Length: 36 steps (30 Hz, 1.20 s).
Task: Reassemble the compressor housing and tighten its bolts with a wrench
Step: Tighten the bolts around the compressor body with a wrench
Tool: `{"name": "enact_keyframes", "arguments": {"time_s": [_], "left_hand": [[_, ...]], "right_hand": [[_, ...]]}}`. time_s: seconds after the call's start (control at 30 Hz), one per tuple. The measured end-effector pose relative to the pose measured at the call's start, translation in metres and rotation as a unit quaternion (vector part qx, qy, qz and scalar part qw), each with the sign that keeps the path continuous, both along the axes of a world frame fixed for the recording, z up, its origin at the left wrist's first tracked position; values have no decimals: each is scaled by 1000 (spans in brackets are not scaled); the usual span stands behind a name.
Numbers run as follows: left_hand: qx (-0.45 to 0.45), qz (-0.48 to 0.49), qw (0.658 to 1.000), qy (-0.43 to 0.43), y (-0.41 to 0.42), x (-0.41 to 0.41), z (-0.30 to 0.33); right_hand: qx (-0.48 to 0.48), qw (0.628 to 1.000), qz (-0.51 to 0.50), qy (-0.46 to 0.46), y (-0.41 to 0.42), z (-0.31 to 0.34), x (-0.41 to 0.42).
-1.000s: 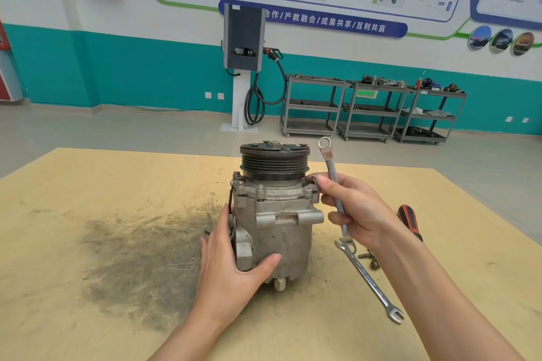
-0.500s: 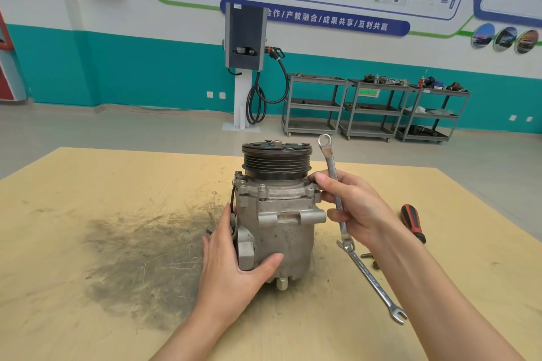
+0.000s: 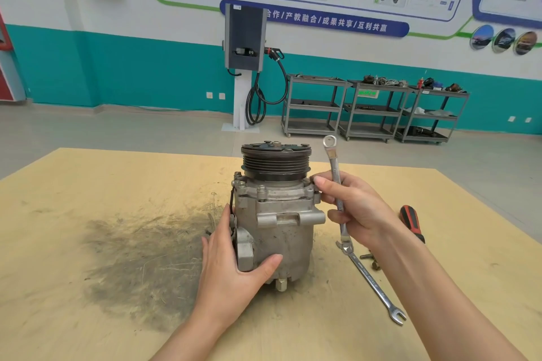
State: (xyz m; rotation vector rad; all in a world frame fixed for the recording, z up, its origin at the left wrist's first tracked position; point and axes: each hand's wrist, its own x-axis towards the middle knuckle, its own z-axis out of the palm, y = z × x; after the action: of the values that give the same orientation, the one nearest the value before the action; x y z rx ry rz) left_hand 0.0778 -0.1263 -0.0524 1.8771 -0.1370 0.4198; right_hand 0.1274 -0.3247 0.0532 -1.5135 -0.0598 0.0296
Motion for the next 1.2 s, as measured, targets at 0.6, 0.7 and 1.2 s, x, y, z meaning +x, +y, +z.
{"name": "enact_keyframes", "arguments": {"time_s": [0.6, 0.7, 1.2], "left_hand": [[5, -1, 1000, 5, 0, 0, 2], [1, -2, 1000, 5, 0, -1, 2], [2, -4, 1000, 17, -1, -3, 5]], "right_hand": [[-17, 999, -23, -30, 4, 0, -1], [-9, 1000, 3, -12, 0, 0, -3], [-7, 1000, -4, -15, 1, 0, -1]]}}
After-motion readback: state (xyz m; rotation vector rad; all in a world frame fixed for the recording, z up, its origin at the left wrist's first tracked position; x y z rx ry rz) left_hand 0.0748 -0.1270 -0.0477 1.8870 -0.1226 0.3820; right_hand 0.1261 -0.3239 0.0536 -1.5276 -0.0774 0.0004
